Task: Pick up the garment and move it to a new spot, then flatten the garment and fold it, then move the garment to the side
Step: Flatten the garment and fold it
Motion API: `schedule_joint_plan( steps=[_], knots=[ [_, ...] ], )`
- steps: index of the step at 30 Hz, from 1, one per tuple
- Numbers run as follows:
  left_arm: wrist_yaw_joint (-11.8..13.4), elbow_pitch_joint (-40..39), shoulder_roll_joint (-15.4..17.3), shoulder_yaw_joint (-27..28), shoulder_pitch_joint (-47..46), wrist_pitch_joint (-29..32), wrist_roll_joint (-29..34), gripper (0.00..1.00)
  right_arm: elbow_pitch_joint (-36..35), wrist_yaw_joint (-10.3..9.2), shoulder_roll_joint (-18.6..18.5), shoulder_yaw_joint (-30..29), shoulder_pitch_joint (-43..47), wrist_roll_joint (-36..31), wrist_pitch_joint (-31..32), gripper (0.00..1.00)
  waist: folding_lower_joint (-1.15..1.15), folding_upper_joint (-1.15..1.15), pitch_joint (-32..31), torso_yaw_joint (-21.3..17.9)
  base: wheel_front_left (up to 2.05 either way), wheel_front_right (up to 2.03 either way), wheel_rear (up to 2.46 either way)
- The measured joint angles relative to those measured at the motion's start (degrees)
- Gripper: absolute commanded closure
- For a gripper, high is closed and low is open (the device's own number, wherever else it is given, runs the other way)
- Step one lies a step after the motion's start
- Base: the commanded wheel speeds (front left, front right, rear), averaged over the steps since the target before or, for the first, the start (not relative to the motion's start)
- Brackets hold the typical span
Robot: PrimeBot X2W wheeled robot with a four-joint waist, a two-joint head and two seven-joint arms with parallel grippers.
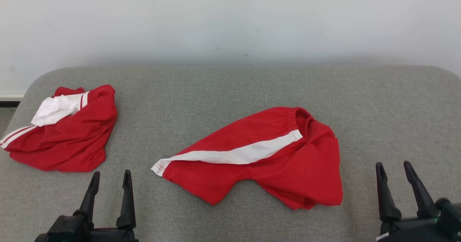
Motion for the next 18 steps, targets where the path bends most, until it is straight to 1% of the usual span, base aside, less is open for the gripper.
schedule_joint_plan(
  steps=[3, 6, 14, 18],
  knots=[
    [0.0, -0.1, 0.0, 0.2, 0.2, 0.0, 0.2, 0.0, -1.5, 0.0, 1.9, -1.4, 3.2, -0.8, 0.0, 0.0, 0.0, 0.0, -0.2, 0.0, 0.0, 0.0, 0.0],
    [0.0, -0.2, 0.0, 0.3, 0.5, 0.0, 0.2, 0.0, -1.9, 0.0, 2.5, -1.6, 4.3, -1.4, 0.0, 0.0, 0.0, 0.0, -0.3, -0.2, 0.0, 0.0, 0.0],
    [0.0, 0.0, 0.0, 0.0, 1.0, 0.0, 0.6, 0.0, -2.7, 0.0, 2.5, -2.2, 4.7, -2.4, 1.0, 0.0, 0.0, 0.0, -0.9, -0.1, 0.0, 0.0, 0.0],
    [0.2, -0.1, 0.0, -0.6, 1.0, 0.0, 0.6, 0.0, -3.1, 0.0, 2.0, -1.2, 4.3, -2.9, 1.9, 0.0, 0.0, 0.0, -1.0, 0.4, 0.0, 0.0, 0.0]
  ],
)
